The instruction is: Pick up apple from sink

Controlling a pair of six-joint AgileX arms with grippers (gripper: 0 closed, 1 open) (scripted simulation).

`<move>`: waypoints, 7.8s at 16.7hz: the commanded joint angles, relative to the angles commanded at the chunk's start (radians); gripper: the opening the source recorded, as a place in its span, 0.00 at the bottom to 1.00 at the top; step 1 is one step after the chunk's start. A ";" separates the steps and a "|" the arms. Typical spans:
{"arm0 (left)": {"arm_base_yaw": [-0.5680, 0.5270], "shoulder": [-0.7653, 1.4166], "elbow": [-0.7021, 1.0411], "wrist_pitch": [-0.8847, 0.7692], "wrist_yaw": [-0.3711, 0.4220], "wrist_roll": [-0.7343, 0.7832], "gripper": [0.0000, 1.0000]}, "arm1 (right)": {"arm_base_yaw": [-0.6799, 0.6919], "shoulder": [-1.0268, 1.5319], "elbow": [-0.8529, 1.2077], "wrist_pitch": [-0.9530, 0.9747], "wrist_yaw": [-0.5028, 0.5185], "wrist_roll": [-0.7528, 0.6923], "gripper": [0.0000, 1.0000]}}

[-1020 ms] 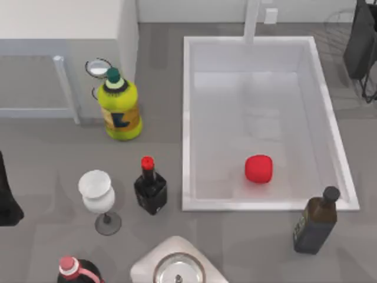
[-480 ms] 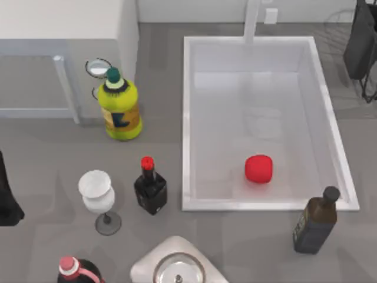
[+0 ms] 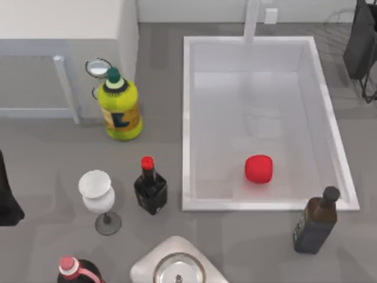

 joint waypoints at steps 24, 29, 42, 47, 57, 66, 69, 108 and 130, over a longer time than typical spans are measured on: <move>0.000 0.000 0.000 0.000 0.000 0.000 1.00 | 0.335 1.686 1.413 -0.873 0.003 0.351 1.00; 0.000 0.000 0.000 0.000 0.000 0.000 1.00 | 0.415 2.116 1.756 -1.080 0.004 0.434 1.00; 0.000 0.000 0.000 0.000 0.000 0.000 1.00 | 0.448 2.324 1.884 -1.136 0.004 0.473 1.00; 0.000 0.000 0.000 0.000 0.000 0.000 1.00 | 0.451 2.444 1.783 -0.898 0.006 0.475 1.00; 0.000 0.000 0.000 0.000 0.000 0.000 1.00 | 0.454 2.548 1.699 -0.722 0.007 0.477 0.92; 0.000 0.000 0.000 0.000 0.000 0.000 1.00 | 0.454 2.548 1.699 -0.722 0.007 0.477 0.25; 0.000 0.000 0.000 0.000 0.000 0.000 1.00 | 0.454 2.548 1.699 -0.722 0.007 0.477 0.02; 0.000 0.000 0.000 0.000 0.000 0.000 1.00 | 0.286 2.284 2.390 -1.634 0.019 0.300 0.00; 0.000 0.000 0.000 0.000 0.000 0.000 1.00 | -0.039 2.050 1.608 -1.121 0.002 -0.022 0.00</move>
